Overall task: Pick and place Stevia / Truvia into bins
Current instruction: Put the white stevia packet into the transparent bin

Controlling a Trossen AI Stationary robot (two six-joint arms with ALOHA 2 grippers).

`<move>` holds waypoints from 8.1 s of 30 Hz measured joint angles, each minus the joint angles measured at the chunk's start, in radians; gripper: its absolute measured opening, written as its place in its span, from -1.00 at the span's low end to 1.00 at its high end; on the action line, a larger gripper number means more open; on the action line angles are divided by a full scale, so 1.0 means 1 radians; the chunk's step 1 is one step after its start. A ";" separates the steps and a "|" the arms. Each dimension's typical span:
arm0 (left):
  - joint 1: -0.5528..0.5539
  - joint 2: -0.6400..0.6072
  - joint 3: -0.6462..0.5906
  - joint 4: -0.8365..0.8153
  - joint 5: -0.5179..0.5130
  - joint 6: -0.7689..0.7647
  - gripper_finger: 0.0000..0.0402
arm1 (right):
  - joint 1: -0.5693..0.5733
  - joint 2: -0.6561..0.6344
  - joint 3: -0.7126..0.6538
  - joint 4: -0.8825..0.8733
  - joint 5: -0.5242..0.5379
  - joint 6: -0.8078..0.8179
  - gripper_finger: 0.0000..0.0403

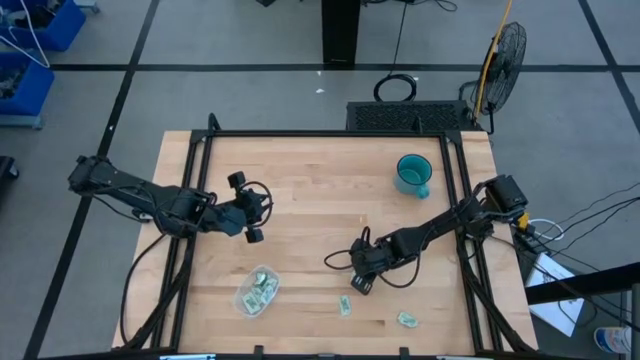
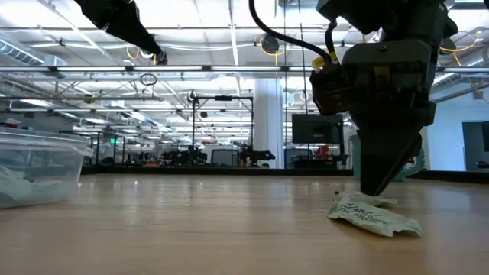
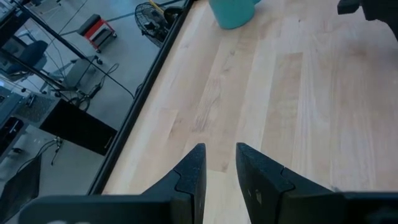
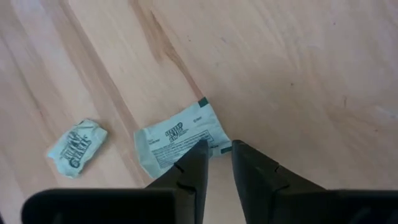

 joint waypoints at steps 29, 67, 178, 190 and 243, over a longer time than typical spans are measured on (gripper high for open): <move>0.012 0.000 0.000 0.001 -0.002 0.001 -0.53 | -0.014 -0.066 -0.067 0.305 0.078 -0.176 -1.00; 0.047 0.000 0.000 0.000 0.034 -0.005 -0.53 | 0.162 -0.034 -0.272 0.647 0.337 -0.498 0.19; 0.251 0.000 0.000 0.090 0.089 0.036 -0.53 | 0.320 0.155 0.656 -0.645 -0.137 0.052 -0.13; 0.251 0.000 0.000 -0.023 0.085 -0.049 -0.53 | 0.498 0.164 0.502 -0.656 -0.112 0.260 -0.15; 0.301 0.000 0.000 0.046 0.008 0.012 -0.53 | -0.112 0.355 0.311 0.906 0.107 -1.076 -1.00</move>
